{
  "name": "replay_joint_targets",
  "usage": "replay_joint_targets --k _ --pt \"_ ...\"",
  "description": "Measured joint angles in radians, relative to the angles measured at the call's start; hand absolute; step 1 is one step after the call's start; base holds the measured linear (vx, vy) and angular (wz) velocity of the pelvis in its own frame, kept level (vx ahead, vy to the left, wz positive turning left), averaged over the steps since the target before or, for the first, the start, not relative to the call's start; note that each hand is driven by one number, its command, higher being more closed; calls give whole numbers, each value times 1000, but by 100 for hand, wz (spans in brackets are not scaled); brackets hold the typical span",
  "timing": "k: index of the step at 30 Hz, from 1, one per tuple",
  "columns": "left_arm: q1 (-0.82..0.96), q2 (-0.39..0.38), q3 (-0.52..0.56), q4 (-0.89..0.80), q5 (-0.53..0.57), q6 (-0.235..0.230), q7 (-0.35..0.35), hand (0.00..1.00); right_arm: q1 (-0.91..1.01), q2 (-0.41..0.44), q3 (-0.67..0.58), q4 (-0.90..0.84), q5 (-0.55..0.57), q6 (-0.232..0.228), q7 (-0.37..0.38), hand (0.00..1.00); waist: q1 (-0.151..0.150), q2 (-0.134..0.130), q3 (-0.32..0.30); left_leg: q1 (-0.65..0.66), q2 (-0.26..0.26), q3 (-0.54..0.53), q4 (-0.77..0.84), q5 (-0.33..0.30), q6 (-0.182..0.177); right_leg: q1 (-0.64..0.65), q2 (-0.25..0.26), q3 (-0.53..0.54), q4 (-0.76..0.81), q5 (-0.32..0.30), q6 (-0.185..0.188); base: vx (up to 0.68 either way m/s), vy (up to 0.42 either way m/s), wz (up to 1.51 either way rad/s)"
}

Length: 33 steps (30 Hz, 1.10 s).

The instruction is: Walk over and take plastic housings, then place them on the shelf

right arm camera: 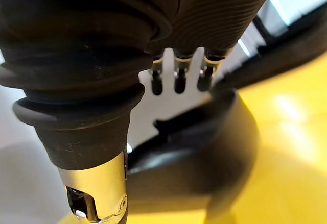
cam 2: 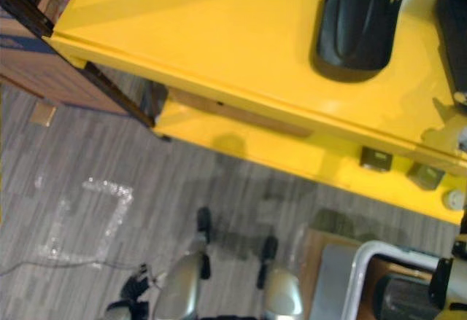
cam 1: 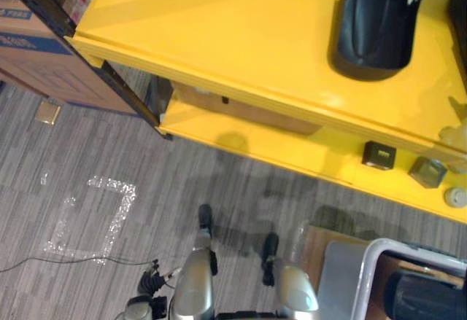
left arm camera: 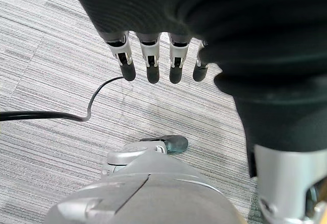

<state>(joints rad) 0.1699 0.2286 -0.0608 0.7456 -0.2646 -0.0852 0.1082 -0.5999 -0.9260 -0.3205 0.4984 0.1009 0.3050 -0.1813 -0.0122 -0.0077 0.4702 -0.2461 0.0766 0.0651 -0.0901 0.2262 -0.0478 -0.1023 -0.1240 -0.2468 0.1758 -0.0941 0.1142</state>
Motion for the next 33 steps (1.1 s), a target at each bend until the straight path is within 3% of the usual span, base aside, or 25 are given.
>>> replay_joint_targets --k 2,17,22,27,31,33 --pt "0 0 0 0 0 -1 -3 0 -12 0 2 16 49 0 35 0 1 1 0 0 0 0 0 1 1 0 0 0 0 1 0 0 0 0" --pt "0 -1 1 0 1 -9 -3 0 -32 0 2 30 123 11 227 0 2 1 -5 6 -1 1 0 1 1 5 -1 1 1 1 0 0 0 0" --pt "0 -1 1 1 2 -11 -3 0 -1 2 3 -35 173 38 227 0 1 1 -12 18 0 4 0 -3 -2 16 -1 2 -3 1 0 0 0 0" --pt "1 -2 1 3 3 -17 -3 0 43 4 3 -128 304 49 222 0 1 0 -29 20 1 22 0 -5 0 16 -1 9 -8 2 1 2 -1 -4" --pt "1 -2 1 4 6 -24 -3 0 49 35 -2 -180 426 38 175 0 -2 -2 -30 24 0 29 0 -4 2 16 -1 16 -10 5 2 11 -6 -5" --pt "1 -2 1 10 6 -33 -3 0 49 60 -3 -184 497 12 155 0 -2 -2 -30 24 1 29 0 -4 2 16 -1 17 -10 5 2 0 0 0"
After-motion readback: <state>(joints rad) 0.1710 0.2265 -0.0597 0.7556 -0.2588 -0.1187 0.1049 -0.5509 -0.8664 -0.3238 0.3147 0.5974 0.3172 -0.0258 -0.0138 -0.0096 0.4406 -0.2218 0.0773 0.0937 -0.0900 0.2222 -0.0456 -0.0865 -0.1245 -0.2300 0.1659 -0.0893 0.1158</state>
